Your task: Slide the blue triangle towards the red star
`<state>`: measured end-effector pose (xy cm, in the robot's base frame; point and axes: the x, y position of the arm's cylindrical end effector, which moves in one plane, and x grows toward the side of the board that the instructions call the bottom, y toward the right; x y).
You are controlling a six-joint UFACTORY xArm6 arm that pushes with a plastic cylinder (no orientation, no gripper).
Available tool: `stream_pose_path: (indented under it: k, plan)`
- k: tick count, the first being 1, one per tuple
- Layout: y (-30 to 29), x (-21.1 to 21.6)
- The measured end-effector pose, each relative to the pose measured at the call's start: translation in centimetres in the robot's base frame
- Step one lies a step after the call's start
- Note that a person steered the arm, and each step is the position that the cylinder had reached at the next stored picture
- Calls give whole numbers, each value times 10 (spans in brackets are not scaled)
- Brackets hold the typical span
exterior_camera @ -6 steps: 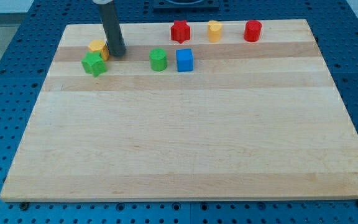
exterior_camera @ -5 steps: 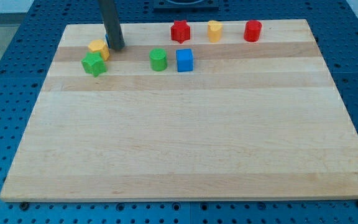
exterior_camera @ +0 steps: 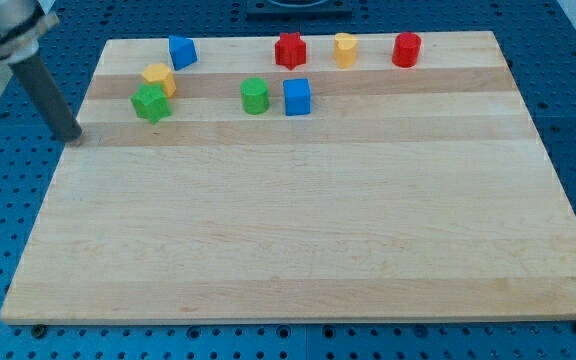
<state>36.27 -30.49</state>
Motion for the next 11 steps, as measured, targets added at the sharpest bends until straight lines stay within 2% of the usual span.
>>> stream_pose_path:
  k: [1,2,3,5,6,8,10,11]
  plan:
    - [5,-68]
    - [33,-115]
    - [79,-116]
    - [99,-165]
    - [110,-160]
    - [62,-153]
    - [116,-143]
    - [164,-126]
